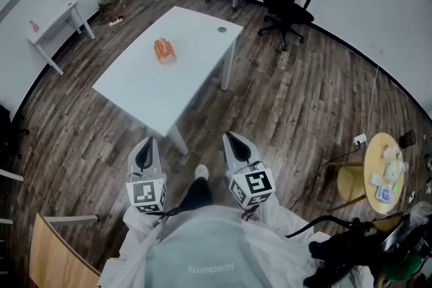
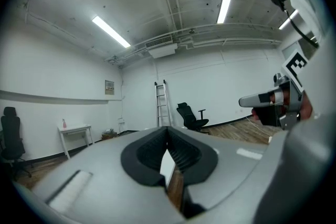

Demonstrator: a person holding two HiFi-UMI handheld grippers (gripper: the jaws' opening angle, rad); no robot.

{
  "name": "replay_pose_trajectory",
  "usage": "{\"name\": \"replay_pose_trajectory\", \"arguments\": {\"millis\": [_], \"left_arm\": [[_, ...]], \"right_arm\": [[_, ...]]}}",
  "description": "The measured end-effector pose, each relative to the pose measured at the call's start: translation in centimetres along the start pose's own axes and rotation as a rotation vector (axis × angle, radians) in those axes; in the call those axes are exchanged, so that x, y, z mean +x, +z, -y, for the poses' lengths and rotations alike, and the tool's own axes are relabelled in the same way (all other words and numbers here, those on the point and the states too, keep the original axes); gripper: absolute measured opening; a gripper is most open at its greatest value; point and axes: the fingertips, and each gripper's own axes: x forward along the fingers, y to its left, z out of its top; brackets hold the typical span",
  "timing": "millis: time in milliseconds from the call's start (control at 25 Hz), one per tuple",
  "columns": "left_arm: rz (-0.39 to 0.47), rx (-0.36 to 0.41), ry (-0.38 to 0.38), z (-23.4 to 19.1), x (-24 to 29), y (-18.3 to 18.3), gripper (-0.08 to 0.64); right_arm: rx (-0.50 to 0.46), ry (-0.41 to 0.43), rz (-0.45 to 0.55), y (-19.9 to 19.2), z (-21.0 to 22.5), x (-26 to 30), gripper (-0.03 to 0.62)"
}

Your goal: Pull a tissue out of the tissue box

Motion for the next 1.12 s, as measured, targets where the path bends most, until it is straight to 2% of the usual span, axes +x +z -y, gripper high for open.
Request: {"name": "replay_pose_trajectory", "arguments": {"millis": [440, 1120], "left_arm": [[-0.046, 0.007, -0.004, -3.4, 6.8, -1.0, 0.000], [-0.090, -0.022, 0.003, -8.1, 16.6, -2.7, 0.000]], "right_arm": [[0.037, -0.001, -0.044, -0.6, 2.2, 7.7, 0.000], [0.034, -0.003, -0.081, 0.0, 5.9, 18.2, 0.000]]}}
